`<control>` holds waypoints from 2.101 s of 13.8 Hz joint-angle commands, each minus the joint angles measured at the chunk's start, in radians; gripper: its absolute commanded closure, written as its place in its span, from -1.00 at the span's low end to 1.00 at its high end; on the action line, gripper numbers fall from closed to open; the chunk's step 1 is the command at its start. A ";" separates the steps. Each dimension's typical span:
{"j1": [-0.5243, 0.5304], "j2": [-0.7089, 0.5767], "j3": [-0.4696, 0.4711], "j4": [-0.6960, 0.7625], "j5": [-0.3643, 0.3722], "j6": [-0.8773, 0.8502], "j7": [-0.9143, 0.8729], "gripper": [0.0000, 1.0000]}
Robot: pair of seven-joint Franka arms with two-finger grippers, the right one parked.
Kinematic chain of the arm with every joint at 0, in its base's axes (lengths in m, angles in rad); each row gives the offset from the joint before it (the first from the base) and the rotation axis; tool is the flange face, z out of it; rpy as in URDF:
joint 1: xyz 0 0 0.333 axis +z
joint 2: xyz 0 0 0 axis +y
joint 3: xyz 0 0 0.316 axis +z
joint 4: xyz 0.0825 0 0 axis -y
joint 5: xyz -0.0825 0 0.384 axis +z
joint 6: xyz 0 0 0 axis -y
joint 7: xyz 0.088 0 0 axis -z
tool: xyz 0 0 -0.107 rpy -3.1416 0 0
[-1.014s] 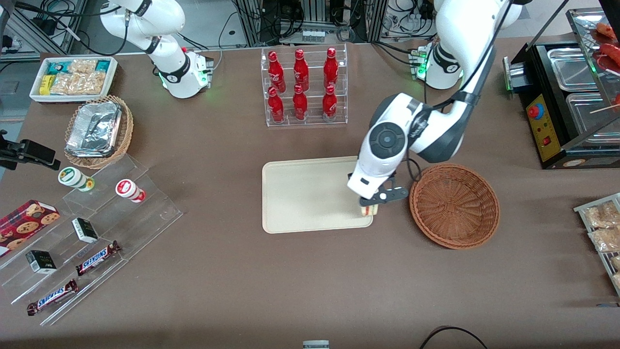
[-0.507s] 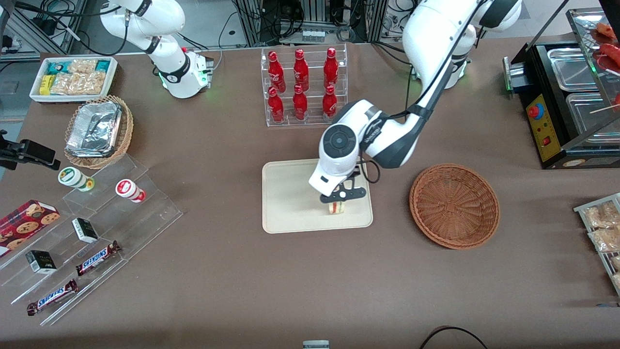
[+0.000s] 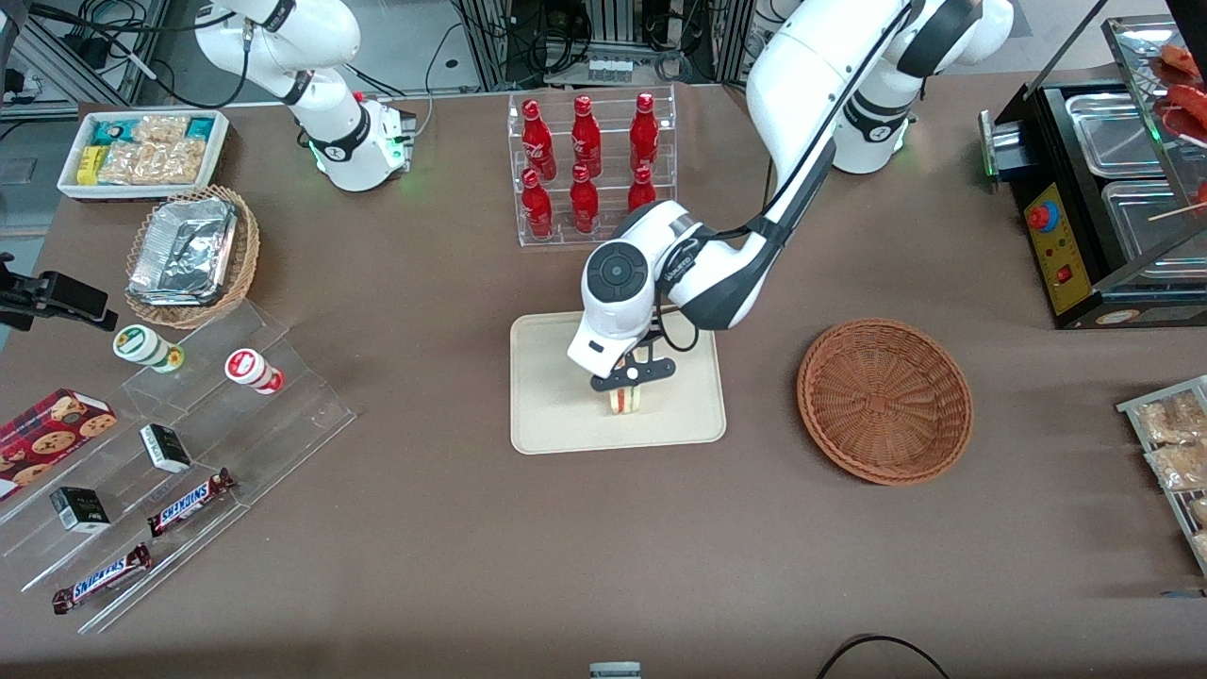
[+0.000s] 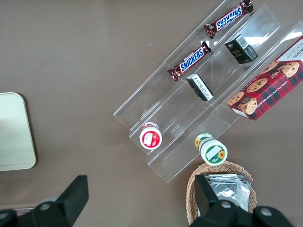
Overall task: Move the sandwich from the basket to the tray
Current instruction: 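Lift the sandwich and carry it with the left gripper over the cream tray, then lower the sandwich onto the tray and open the left gripper, then raise the left gripper away from the sandwich on the tray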
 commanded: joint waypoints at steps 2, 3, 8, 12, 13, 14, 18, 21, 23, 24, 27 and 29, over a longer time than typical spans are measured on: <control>-0.024 0.033 0.021 0.034 0.003 0.011 -0.035 1.00; -0.024 0.036 0.021 0.031 0.005 0.037 -0.041 1.00; -0.040 0.070 0.021 0.033 0.083 0.061 -0.129 1.00; -0.035 0.064 0.021 0.039 0.077 0.061 -0.132 -1.00; -0.035 0.058 0.021 0.050 0.071 0.058 -0.132 -1.00; -0.035 0.047 0.021 0.056 0.071 0.048 -0.132 -1.00; -0.027 -0.017 0.021 0.105 0.069 -0.062 -0.116 -1.00; -0.018 -0.025 0.021 0.221 0.069 -0.197 -0.081 -1.00; 0.023 -0.048 0.016 0.267 0.064 -0.295 0.030 -1.00; 0.046 -0.077 0.019 0.268 0.063 -0.321 0.121 -1.00; 0.132 -0.135 0.027 0.251 0.061 -0.403 0.172 -1.00; 0.178 -0.184 0.027 0.185 0.060 -0.403 0.262 -1.00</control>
